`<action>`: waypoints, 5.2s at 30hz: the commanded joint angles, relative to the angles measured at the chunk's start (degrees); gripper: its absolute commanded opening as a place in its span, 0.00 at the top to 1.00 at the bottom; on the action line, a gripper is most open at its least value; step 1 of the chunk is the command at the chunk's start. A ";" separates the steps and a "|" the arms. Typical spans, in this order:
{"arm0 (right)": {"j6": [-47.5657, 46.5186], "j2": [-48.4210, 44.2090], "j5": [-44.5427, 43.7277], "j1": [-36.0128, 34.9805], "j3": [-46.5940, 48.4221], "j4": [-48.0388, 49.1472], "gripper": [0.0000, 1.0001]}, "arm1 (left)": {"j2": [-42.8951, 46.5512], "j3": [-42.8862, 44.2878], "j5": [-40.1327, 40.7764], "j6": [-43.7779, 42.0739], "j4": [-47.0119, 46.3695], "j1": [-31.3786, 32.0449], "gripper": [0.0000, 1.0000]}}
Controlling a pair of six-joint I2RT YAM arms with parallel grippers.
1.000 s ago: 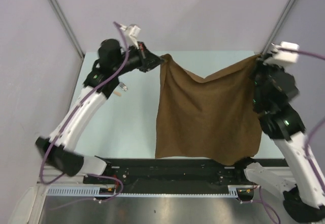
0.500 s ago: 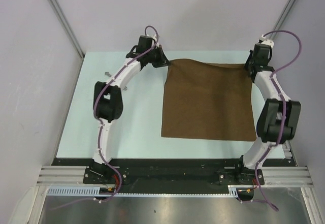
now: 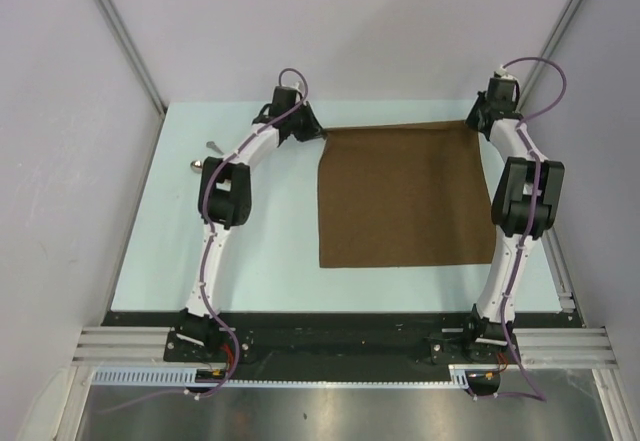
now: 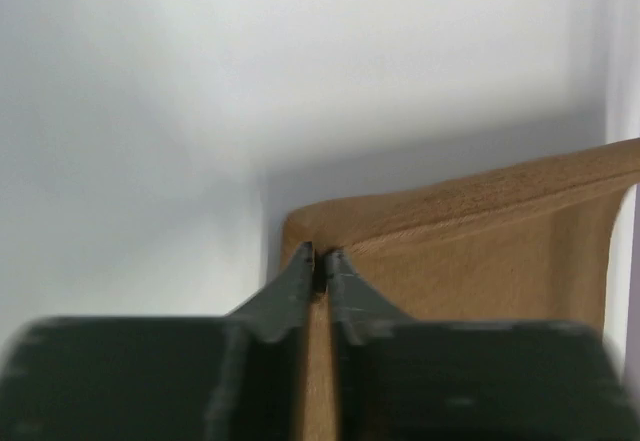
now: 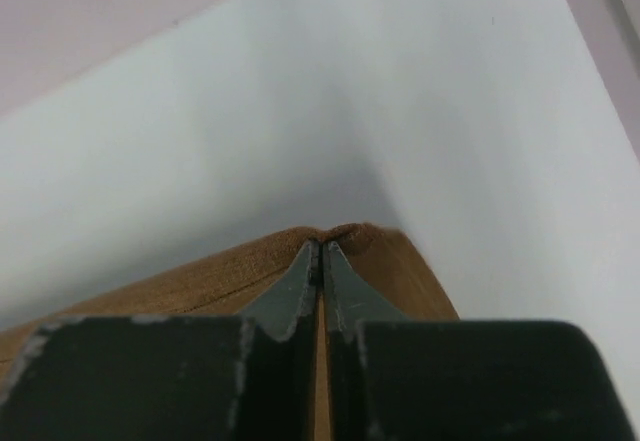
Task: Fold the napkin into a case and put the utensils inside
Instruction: Flatten out the crumpled napkin at the center of the board, then pick up the flattened napkin from the center of the board.
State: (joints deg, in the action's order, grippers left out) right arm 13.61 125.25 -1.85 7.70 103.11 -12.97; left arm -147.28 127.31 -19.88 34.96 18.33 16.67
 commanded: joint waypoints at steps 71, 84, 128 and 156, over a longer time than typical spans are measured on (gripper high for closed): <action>22.25 -47.92 -14.50 13.22 -66.64 -14.10 0.51 | 68.88 -72.29 4.58 -5.43 2.76 18.49 0.44; 20.59 -56.40 -16.27 6.80 -64.70 -15.16 1.00 | 64.15 -73.60 16.60 -3.15 6.72 24.36 0.22; 20.14 -69.88 -8.70 6.45 -63.83 -17.00 1.00 | 46.04 -68.42 32.35 16.54 13.92 36.68 0.44; 23.75 -71.11 -12.30 6.36 -63.38 -18.32 1.00 | 49.89 -74.04 30.86 12.25 7.25 36.77 1.00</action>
State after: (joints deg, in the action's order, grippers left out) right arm 36.71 55.57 -12.16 13.91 38.28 -31.46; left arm -97.56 55.81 12.71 50.39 25.54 52.99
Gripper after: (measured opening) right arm 0.009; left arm 0.043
